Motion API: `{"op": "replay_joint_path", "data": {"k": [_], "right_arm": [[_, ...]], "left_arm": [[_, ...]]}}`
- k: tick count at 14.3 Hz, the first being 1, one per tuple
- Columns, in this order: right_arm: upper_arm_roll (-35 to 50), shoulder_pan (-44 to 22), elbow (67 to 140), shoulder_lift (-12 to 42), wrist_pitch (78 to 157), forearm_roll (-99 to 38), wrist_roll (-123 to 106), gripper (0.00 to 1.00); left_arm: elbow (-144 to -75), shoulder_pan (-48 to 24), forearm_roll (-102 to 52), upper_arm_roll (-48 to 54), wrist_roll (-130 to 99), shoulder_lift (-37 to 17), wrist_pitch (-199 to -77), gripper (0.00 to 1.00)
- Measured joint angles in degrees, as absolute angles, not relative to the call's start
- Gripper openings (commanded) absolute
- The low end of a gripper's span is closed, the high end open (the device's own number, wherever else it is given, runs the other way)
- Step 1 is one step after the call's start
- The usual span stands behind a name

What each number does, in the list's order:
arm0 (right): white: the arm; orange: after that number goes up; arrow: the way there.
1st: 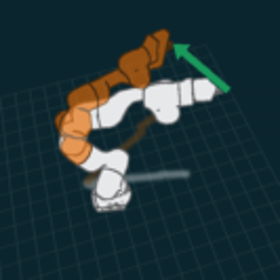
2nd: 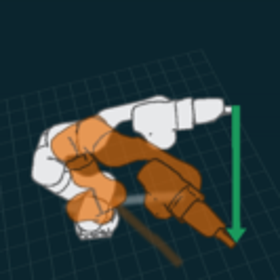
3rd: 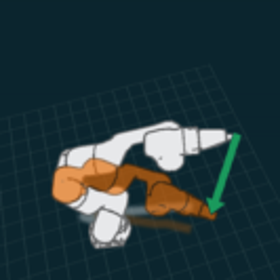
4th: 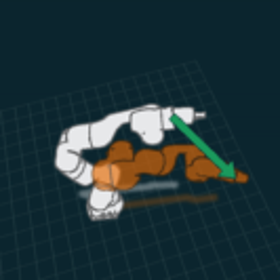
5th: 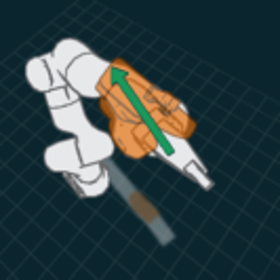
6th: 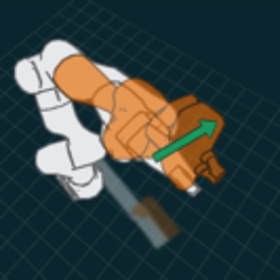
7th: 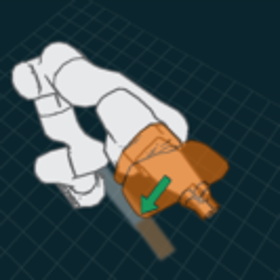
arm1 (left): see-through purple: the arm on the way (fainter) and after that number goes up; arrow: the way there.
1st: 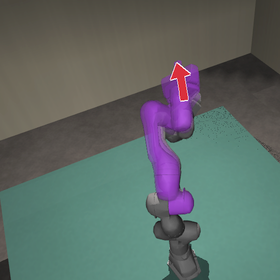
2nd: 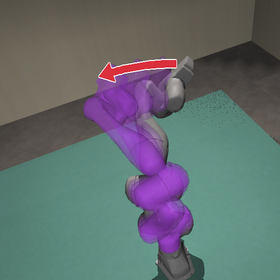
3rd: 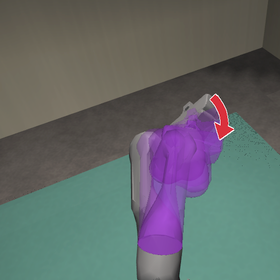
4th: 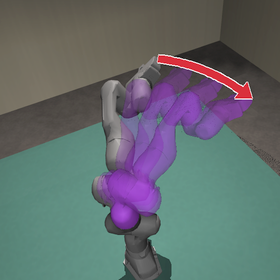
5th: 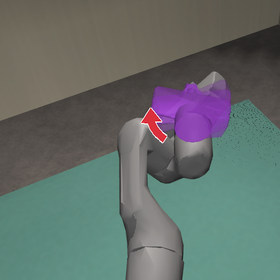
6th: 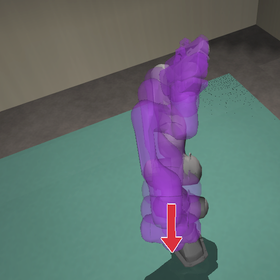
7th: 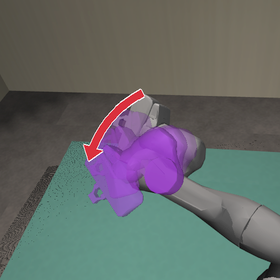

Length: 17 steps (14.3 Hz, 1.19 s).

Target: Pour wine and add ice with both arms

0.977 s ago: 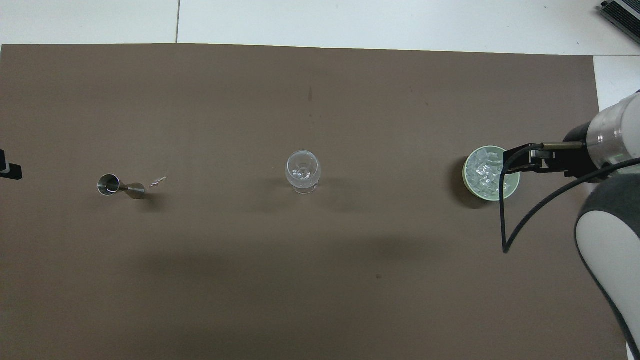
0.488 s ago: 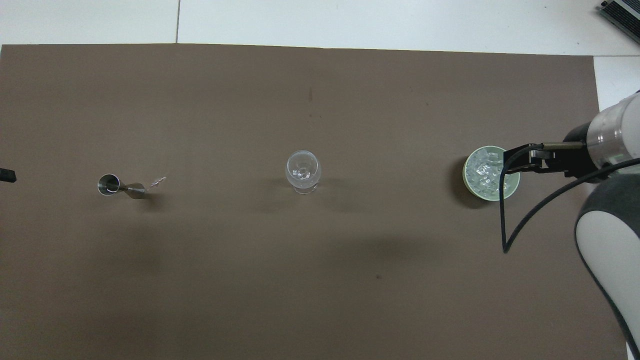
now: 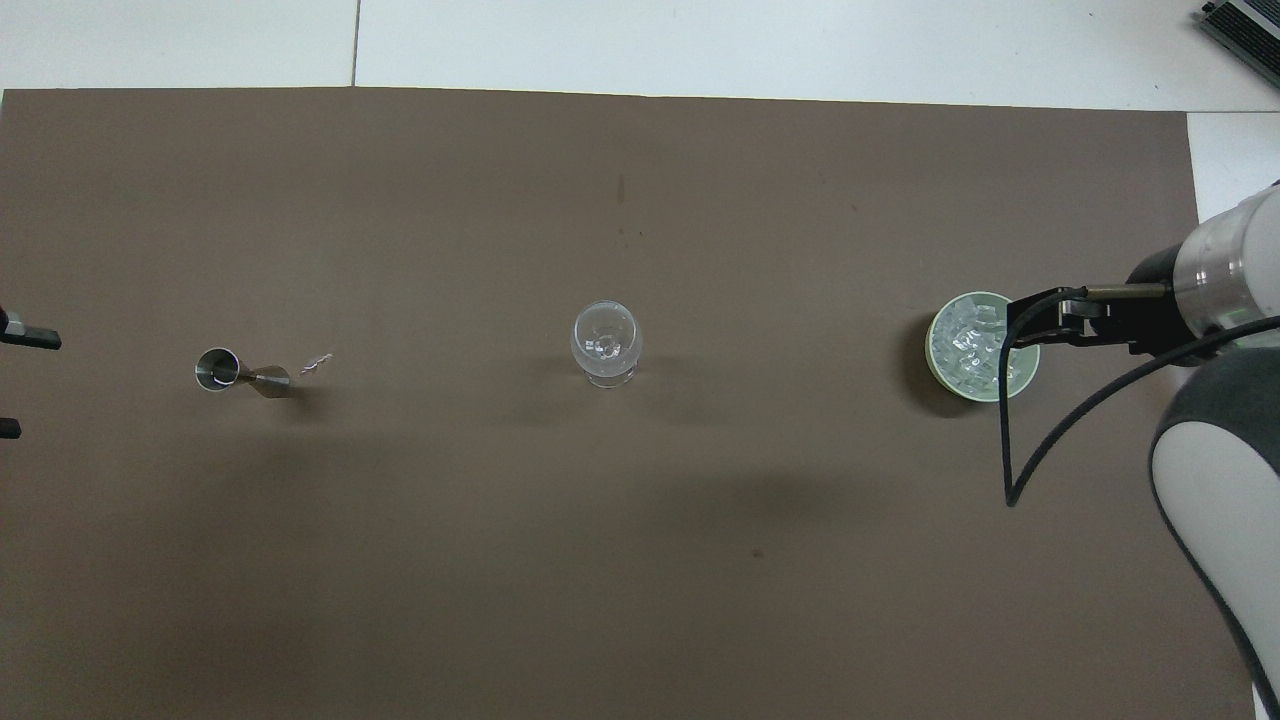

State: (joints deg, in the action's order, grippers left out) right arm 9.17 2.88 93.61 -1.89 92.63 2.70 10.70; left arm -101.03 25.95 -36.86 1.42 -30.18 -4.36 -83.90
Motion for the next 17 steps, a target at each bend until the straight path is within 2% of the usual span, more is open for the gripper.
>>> {"op": "replay_joint_path", "data": {"k": [8, 17], "right_arm": [[9.17, 2.88, 93.61, -1.89, 92.63, 2.70, 10.70, 1.00], [9.17, 2.88, 93.61, -1.89, 92.63, 2.70, 10.70, 1.00]], "left_arm": [[-99.82, 31.78, -46.52, 1.45, -31.56, -17.33, -79.79, 1.00], [-99.57, 33.41, -49.17, 1.46, -31.71, -21.13, -78.20, 1.00]]}}
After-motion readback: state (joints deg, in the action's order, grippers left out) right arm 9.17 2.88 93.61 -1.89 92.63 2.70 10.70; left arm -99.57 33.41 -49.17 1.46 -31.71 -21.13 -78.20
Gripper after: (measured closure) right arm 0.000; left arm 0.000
